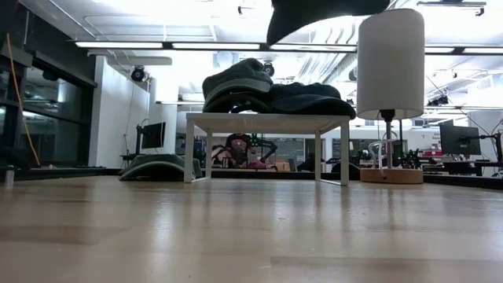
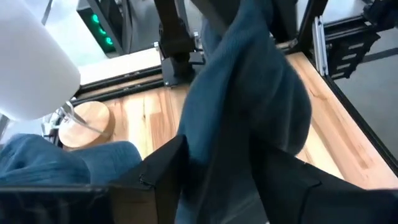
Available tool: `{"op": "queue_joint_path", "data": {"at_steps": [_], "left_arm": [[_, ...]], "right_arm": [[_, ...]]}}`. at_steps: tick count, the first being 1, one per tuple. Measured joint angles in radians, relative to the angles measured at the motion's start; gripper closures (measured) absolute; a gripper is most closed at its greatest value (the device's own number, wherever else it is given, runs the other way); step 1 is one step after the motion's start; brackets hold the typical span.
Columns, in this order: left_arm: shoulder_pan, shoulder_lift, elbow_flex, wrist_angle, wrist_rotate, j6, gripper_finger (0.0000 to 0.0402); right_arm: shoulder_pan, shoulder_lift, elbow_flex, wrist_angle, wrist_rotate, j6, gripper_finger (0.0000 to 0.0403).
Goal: Pick & Place hat
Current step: Stack the dark blue cap on the dark blue cap on the shelf
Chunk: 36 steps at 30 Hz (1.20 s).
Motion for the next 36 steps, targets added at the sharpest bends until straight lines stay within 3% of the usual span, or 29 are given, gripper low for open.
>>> {"op": "queue_joint_path", "data": {"at_steps": [4, 9, 11, 19, 27, 36], "left_arm": [[0.0, 0.0, 0.0, 0.003, 0.0, -0.001, 0.0272], [0.0, 0.0, 0.0, 0.001, -0.006, -0.006, 0.0374], [0.0, 0.0, 0.0, -0.001, -0.008, -0.006, 0.0392], [0.0, 0.0, 0.0, -0.018, -0.008, -0.006, 0.0398], [-0.001, -0.013, 0.0, -0.048, -0.008, -0.019, 0.04], [-0.001, -0.064, 0.002, -0.04, -0.008, -0.032, 0.0401]], "right_arm": [[0.0, -0.002, 0.0, 0.0, 0.002, -0.001, 0.0378], [0.0, -0.002, 0.0, 0.0, 0.026, 0.0, 0.0378], [0.0, -0.003, 0.0, 0.0, 0.027, 0.005, 0.0378], [0.0, -0.003, 0.0, 0.0, 0.049, 0.057, 0.0377], [-0.003, -0.004, 0.0, -0.001, 0.075, 0.161, 0.0316], [-0.003, -0.058, 0.0, -0.011, 0.119, 0.227, 0.0306]]}}
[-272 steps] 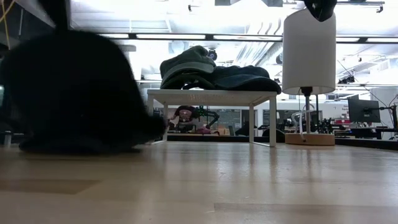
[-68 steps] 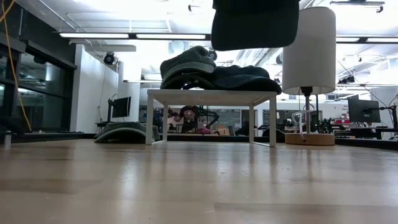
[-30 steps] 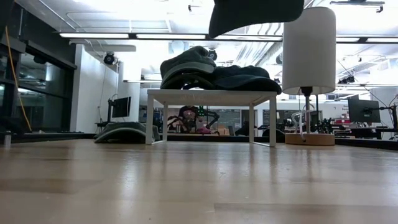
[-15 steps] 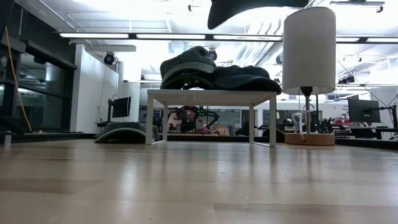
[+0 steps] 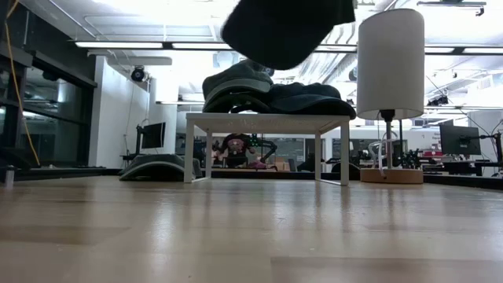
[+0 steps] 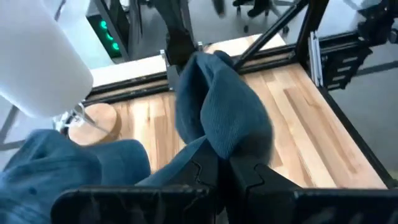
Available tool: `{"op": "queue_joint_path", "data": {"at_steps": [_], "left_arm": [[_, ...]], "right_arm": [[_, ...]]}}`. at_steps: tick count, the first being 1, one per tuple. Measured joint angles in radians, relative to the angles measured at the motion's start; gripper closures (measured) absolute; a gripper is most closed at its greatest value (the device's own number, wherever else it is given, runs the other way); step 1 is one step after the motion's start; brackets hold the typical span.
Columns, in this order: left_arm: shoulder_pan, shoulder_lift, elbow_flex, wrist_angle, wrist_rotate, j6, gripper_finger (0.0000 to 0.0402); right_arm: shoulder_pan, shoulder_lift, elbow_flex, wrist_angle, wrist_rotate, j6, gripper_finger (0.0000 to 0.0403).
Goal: Pick & Place hat
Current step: Stack the dark blue cap on the dark blue cap on the shelf
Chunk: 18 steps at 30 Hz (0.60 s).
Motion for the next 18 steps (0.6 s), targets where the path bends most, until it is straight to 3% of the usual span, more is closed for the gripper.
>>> {"op": "queue_joint_path", "data": {"at_steps": [6, 10, 14, 18], "left_arm": [[0.0, -0.012, -0.002, -0.021, -0.004, -0.015, 0.0401], [0.0, -0.012, -0.002, -0.019, -0.041, -0.04, 0.0401], [0.0, -0.012, -0.002, -0.01, -0.078, -0.049, 0.0401], [0.0, -0.024, -0.002, 0.023, -0.144, -0.048, 0.0401]], "right_arm": [[0.005, -0.033, 0.0, 0.003, 0.059, -0.011, 0.0305], [0.025, -0.032, 0.0, 0.003, 0.161, 0.023, 0.0305], [0.078, -0.028, 0.0, 0.004, 0.316, 0.152, 0.0305], [0.171, -0.028, 0.0, 0.004, 0.542, 0.305, 0.0304]]}}
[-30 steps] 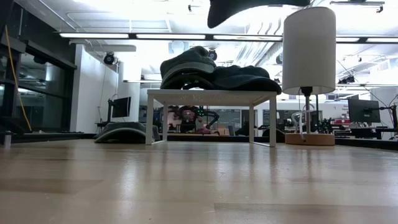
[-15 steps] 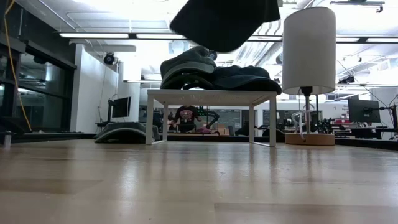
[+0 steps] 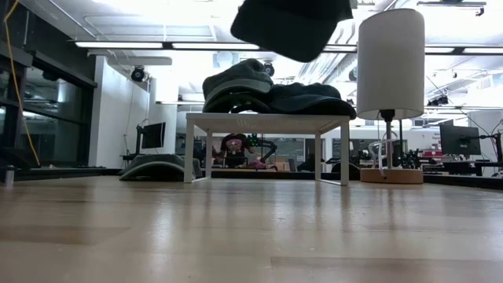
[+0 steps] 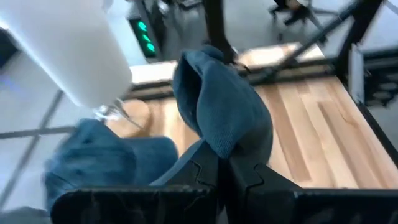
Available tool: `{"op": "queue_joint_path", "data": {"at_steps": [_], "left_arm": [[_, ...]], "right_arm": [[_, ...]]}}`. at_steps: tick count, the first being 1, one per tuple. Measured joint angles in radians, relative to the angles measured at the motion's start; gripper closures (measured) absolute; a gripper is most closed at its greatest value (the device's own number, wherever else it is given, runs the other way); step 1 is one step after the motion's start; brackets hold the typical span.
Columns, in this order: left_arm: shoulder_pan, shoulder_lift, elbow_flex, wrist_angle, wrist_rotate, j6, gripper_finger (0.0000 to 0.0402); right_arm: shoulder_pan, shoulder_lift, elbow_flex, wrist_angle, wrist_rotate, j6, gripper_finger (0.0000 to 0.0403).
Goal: Pick & Place hat
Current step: Stack the dark blue cap on the dark blue cap on the shelf
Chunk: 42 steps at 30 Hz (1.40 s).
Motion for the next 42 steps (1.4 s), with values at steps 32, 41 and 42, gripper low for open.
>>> {"op": "queue_joint_path", "data": {"at_steps": [32, 41, 42], "left_arm": [[0.0, -0.046, 0.0, 0.094, -0.204, 0.219, 0.0401], [0.0, -0.053, 0.0, 0.13, -0.227, 0.27, 0.0401], [0.0, -0.052, 0.0, 0.139, -0.227, 0.272, 0.0401]], "right_arm": [[0.199, 0.008, -0.225, 0.169, 0.465, 0.29, 0.0162], [0.153, 0.029, -0.225, 0.201, 0.467, 0.281, 0.0161], [0.144, 0.032, -0.225, 0.209, 0.467, 0.277, 0.0162]]}}
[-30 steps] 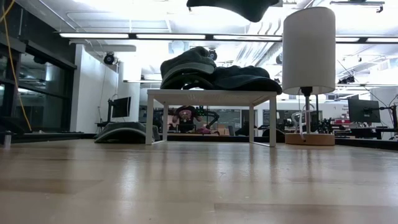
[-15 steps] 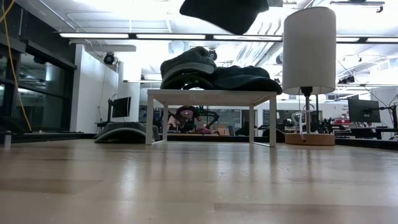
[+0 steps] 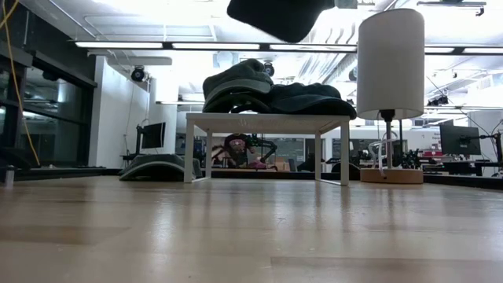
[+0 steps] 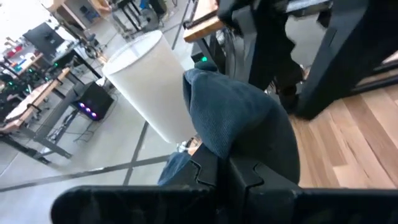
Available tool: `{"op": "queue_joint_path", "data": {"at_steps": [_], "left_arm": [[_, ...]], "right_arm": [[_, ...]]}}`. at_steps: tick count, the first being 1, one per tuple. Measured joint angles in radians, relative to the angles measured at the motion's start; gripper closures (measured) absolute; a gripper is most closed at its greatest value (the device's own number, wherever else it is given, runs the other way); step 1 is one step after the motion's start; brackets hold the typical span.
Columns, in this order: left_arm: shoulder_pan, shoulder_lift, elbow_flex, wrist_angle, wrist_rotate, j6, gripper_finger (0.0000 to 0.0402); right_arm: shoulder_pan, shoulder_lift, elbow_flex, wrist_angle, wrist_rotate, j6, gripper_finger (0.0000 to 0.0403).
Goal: Pick & Place hat
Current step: Stack the dark blue cap on the dark blue cap on the shelf
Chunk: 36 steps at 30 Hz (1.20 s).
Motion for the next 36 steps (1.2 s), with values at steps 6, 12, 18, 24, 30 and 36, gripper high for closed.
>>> {"op": "queue_joint_path", "data": {"at_steps": [6, 12, 18, 24, 30, 36], "left_arm": [[0.0, 0.0, 0.0, 0.004, 0.001, 0.017, 0.0401], [0.0, 0.0, 0.0, 0.014, 0.017, 0.017, 0.0401], [0.0, 0.0, 0.0, 0.018, 0.034, 0.017, 0.0401], [0.0, 0.001, 0.0, 0.018, 0.039, 0.017, 0.0401], [0.0, 0.001, 0.0, 0.018, 0.068, 0.016, 0.0401], [0.0, 0.001, 0.0, 0.018, 0.07, -0.006, 0.0378]], "right_arm": [[-0.036, 0.002, 0.0, 0.018, -0.023, -0.017, 0.016], [-0.067, 0.002, 0.0, 0.023, -0.054, -0.017, 0.017], [-0.096, 0.002, 0.0, 0.026, -0.113, -0.017, 0.0233], [-0.105, 0.002, 0.0, 0.028, -0.103, -0.031, 0.0353], [-0.105, 0.002, 0.001, 0.041, -0.107, -0.069, 0.0396], [-0.105, 0.002, 0.001, 0.045, -0.124, -0.116, 0.04]]}}
